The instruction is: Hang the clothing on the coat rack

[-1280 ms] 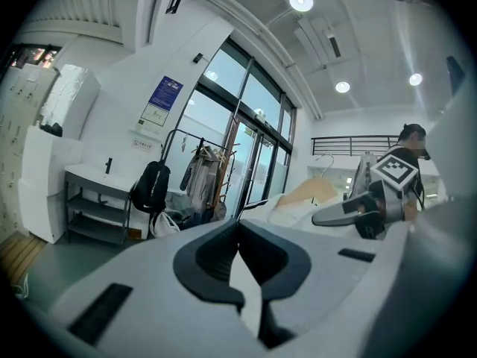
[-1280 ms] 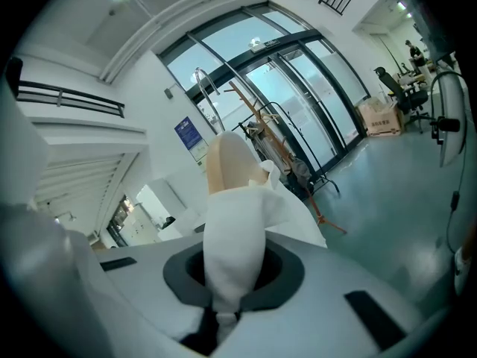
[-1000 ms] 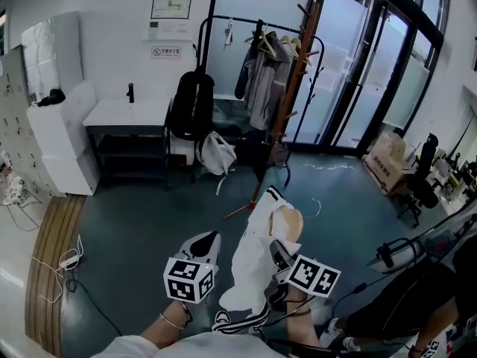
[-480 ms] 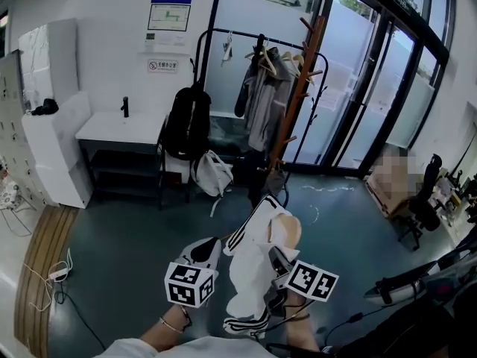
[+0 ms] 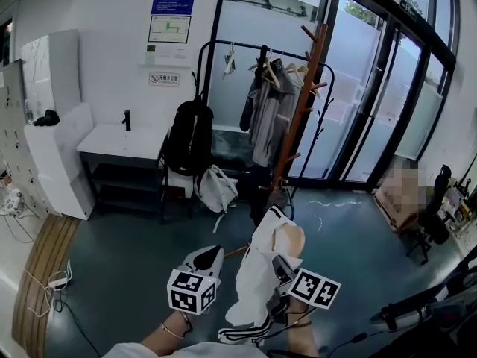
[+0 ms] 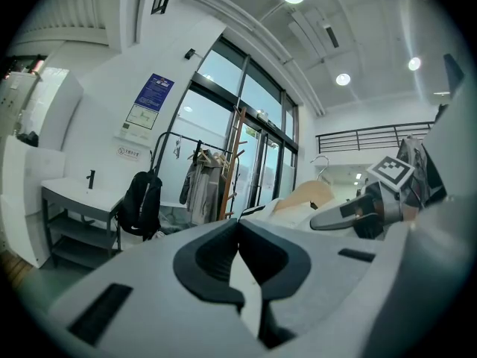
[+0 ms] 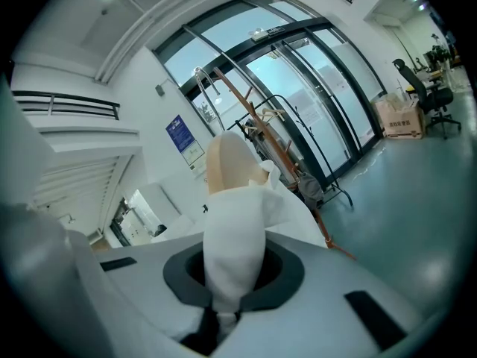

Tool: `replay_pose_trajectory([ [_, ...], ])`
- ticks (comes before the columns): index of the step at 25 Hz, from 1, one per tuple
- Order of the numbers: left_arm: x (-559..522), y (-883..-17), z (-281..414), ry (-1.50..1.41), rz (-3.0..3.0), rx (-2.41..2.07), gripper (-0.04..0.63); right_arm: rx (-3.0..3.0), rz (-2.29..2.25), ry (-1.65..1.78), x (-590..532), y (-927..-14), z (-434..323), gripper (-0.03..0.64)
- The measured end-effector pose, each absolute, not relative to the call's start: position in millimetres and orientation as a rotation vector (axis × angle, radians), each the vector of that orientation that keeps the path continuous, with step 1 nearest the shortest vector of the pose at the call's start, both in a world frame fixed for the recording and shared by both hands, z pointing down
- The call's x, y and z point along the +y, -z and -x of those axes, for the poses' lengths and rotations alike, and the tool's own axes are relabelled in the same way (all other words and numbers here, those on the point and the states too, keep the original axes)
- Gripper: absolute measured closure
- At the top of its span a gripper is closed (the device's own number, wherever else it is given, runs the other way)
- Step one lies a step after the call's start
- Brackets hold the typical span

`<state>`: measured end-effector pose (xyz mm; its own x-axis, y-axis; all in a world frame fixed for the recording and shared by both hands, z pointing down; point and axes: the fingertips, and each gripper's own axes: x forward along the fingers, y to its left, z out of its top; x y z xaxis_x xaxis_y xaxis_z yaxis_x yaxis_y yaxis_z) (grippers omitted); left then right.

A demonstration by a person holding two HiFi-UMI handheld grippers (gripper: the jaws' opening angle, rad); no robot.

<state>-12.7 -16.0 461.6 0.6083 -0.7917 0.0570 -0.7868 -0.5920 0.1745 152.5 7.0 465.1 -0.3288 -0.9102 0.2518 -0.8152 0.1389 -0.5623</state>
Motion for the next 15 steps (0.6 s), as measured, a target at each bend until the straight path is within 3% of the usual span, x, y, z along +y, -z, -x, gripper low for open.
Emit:
replay_pose_trajectory([
  [15,-51.3,-468.2,-11.3,0.006,-2.647,-1.286,0.586,2.227,1.701,1.026,-28.5,-480.2,-174.8,0.580],
])
